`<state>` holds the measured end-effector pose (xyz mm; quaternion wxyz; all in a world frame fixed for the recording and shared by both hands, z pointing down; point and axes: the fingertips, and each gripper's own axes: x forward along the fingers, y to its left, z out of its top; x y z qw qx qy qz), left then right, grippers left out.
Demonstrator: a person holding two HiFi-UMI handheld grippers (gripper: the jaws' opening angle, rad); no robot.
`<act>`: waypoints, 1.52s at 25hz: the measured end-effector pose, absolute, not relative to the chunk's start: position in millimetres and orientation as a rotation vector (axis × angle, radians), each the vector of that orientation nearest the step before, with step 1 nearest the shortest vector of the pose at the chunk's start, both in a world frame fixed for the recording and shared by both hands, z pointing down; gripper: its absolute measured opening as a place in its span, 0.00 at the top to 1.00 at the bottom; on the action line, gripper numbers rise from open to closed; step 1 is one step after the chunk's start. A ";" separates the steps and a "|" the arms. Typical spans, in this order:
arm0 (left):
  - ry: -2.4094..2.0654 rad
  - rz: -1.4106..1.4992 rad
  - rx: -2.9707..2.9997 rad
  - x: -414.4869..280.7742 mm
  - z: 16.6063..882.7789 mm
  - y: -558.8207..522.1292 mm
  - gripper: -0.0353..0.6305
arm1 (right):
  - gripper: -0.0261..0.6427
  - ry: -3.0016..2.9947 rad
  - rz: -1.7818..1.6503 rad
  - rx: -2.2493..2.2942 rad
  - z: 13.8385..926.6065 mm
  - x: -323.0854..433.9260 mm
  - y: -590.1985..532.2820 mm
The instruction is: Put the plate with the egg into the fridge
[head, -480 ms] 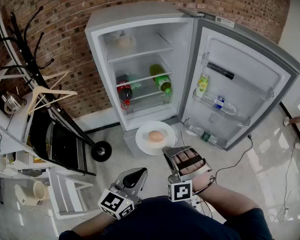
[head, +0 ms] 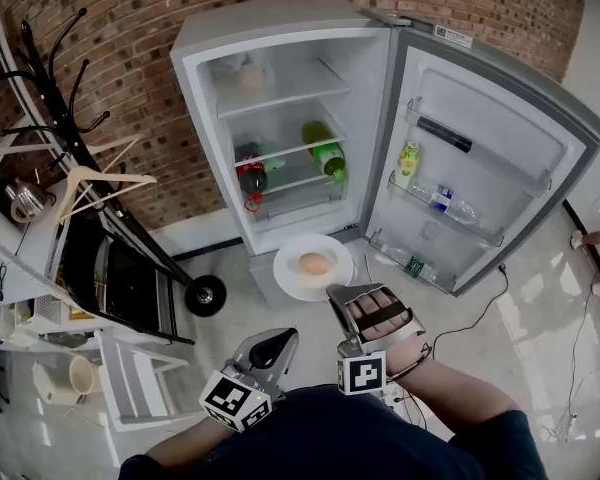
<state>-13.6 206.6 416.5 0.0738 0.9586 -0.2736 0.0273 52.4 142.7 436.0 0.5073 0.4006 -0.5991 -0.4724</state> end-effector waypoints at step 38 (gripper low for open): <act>-0.939 0.064 2.829 18.0 432.6 111.0 0.95 | 0.93 -1.507 -1.176 0.899 458.0 75.9 38.9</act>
